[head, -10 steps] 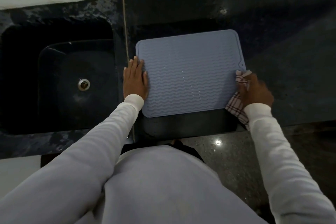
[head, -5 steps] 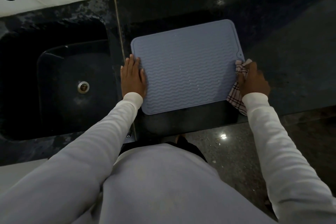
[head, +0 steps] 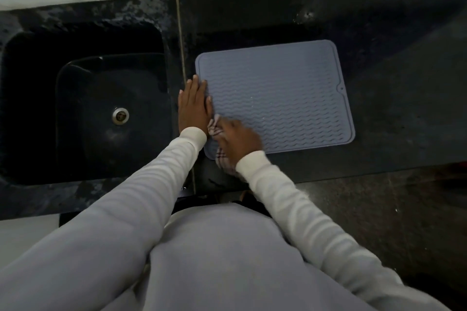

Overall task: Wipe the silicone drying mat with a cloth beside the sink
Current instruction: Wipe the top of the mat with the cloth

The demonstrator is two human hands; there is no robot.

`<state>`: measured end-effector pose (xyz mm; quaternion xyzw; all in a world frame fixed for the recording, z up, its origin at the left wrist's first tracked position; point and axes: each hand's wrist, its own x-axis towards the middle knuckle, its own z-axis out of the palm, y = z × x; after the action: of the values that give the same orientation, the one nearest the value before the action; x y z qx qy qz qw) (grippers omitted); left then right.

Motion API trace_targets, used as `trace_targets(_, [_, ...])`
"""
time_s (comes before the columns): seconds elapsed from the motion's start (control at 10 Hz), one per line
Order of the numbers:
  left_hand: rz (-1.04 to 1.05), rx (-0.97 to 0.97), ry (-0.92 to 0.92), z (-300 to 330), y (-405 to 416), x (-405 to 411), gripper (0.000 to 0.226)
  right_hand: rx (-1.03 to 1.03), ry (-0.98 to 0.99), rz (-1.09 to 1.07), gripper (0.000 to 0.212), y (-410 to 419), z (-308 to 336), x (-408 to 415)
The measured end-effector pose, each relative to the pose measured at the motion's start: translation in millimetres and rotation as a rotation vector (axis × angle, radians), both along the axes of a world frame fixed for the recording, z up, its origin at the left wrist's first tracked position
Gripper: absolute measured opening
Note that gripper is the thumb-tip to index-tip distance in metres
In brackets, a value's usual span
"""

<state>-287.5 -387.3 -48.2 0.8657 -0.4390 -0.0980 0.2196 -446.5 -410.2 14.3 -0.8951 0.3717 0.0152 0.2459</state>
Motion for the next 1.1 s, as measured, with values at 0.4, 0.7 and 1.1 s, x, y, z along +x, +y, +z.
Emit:
trace_targets(0.4, [0.012,0.052,-0.011,2,1,-3,0.051,-0.32,0.056,0.01,0.04,-25,-28,-54])
trace_targets(0.7, [0.017,0.067,-0.02,3,2,-4,0.05,-0.242,0.203,-0.299,0.041,-107,-13,-156])
trace_targets(1.1, [0.025,0.067,-0.008,4,2,-5,0.05,-0.231,0.208,-0.614,0.042,-152,-17,-198])
